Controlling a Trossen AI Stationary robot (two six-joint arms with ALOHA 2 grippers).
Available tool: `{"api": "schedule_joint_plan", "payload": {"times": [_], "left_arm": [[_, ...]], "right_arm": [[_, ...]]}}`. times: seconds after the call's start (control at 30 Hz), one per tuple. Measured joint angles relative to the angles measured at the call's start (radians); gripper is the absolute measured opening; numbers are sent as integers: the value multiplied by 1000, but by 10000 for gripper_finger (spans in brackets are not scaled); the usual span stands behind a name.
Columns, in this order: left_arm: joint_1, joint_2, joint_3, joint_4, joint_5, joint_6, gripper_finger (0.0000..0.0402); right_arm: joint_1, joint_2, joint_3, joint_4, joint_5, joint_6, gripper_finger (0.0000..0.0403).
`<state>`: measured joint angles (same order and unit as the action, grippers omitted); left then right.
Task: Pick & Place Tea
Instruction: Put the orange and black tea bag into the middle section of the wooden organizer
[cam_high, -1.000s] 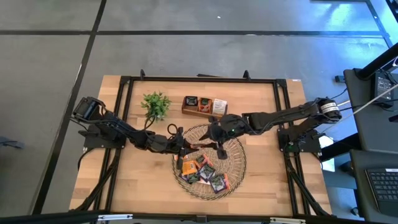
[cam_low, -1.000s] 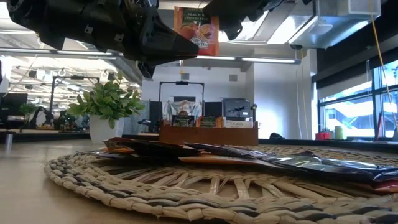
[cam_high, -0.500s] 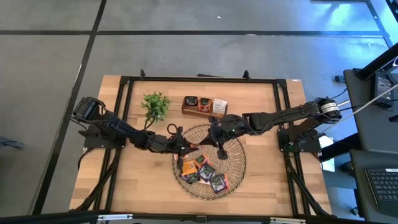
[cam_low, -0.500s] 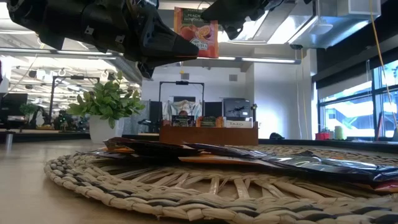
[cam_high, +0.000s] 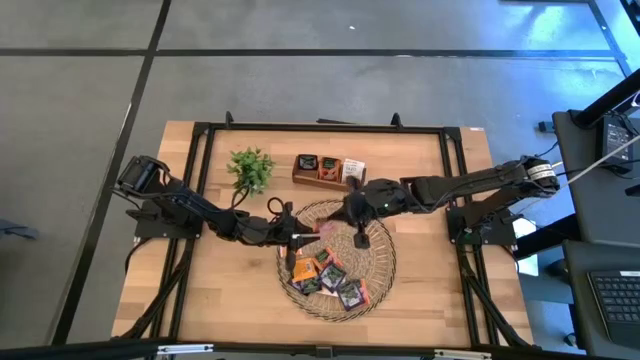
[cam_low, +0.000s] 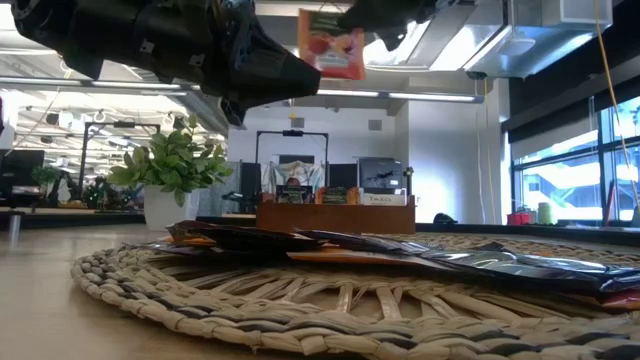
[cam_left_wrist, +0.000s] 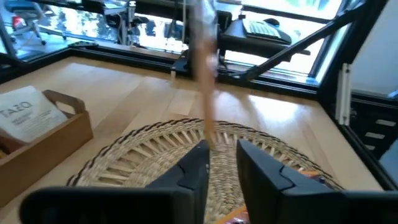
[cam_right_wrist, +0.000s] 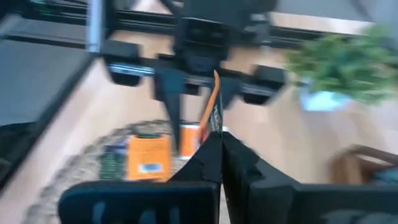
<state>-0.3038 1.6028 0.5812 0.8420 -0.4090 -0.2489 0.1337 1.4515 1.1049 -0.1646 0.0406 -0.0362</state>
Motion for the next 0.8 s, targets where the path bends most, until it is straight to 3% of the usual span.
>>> {"api": "schedule_joint_plan", "payload": {"times": [0.17,0.3,0.5,0.67,0.8], "left_arm": [[-2,-2,0,-44,7,6,110],[-2,-2,0,-53,8,7,119],[-2,-3,0,-62,9,8,117],[-2,-3,0,-66,9,9,114],[-2,-3,0,-84,10,43,116]], "right_arm": [[-43,-43,-13,-20,119,-50,6],[-140,-39,-65,-6,107,-85,6],[-316,-34,-200,226,66,-184,6],[-463,-33,-312,378,-133,-205,6],[-509,-33,-369,487,-256,-200,6]]}}
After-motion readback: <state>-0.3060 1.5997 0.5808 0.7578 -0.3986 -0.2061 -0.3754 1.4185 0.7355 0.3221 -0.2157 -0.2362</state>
